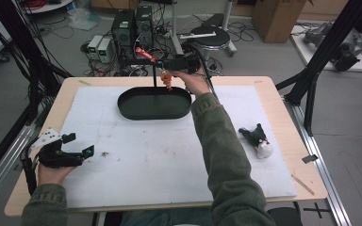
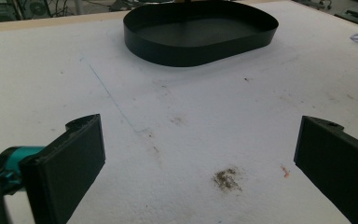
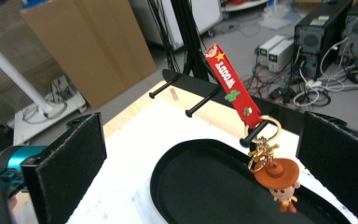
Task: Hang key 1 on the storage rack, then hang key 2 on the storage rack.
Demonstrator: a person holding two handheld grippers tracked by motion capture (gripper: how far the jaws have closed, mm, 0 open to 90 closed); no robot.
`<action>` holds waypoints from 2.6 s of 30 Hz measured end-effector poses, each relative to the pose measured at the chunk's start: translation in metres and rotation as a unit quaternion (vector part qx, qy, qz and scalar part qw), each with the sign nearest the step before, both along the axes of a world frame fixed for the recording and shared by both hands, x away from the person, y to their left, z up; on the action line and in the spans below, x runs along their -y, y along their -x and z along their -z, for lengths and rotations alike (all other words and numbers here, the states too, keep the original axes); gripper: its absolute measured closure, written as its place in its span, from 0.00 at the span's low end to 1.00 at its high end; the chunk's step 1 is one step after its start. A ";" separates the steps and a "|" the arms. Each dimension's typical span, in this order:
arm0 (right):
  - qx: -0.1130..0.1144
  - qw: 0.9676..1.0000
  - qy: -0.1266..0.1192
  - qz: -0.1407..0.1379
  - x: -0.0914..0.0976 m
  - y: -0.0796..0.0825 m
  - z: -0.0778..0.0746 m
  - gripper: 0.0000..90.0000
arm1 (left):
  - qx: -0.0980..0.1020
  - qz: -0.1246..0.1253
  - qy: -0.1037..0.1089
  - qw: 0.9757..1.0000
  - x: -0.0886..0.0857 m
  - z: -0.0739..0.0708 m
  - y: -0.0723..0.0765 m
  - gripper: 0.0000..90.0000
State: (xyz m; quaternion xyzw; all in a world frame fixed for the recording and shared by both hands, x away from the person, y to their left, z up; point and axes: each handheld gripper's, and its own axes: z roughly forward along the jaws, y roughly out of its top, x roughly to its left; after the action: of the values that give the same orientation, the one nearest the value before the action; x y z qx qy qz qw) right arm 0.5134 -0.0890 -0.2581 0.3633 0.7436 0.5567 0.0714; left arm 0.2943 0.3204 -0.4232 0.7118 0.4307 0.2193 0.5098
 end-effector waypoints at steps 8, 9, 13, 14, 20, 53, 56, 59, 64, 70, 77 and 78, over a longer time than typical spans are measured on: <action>0.013 1.000 0.014 0.015 0.011 0.019 0.012 0.01 | -0.004 0.003 -0.003 1.000 0.000 0.000 0.000 0.03; 0.018 0.999 0.019 0.022 0.013 0.022 0.013 0.01 | -0.005 0.004 -0.002 1.000 0.001 0.000 0.000 0.03; 0.020 0.999 0.025 0.028 0.023 0.030 0.022 0.01 | -0.004 0.004 -0.004 1.000 0.002 0.000 0.000 0.03; 0.016 0.999 0.028 0.027 0.027 0.031 0.024 0.01 | -0.004 0.004 -0.003 1.000 0.002 0.000 0.001 0.03; 0.016 0.999 0.023 0.039 0.046 0.037 0.030 0.01 | -0.004 0.003 -0.005 1.000 0.002 -0.001 0.001 0.03; 0.017 0.992 0.069 0.104 0.164 0.084 0.043 0.01 | -0.007 -0.004 -0.009 1.000 -0.001 -0.001 0.002 0.03; 0.012 0.992 0.071 0.106 0.172 0.089 0.046 0.01 | -0.008 -0.003 -0.010 1.000 -0.001 -0.001 0.002 0.03; 0.011 0.991 0.082 0.106 0.177 0.093 0.050 0.01 | -0.008 -0.003 -0.010 1.000 0.000 0.000 0.002 0.03; 0.003 0.987 0.116 0.114 0.188 0.098 0.059 0.01 | -0.009 -0.002 -0.011 1.000 0.000 0.000 0.002 0.03; -0.011 0.983 0.138 0.117 0.204 0.108 0.071 0.01 | -0.008 -0.003 -0.009 1.000 0.000 0.000 0.002 0.03; -0.031 0.980 0.143 0.132 0.223 0.123 0.080 0.01 | -0.011 -0.001 -0.014 1.000 0.001 -0.001 0.004 0.03; -0.033 0.980 0.146 0.134 0.225 0.126 0.081 0.01 | -0.011 -0.001 -0.012 1.000 0.002 -0.001 0.005 0.03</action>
State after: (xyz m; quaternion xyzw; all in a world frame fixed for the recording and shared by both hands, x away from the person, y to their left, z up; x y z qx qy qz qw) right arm 0.3877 -0.3139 -0.3393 0.4634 0.7636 0.4150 0.1729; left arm 0.2890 0.3184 -0.4220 0.7199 0.4341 0.2171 0.4961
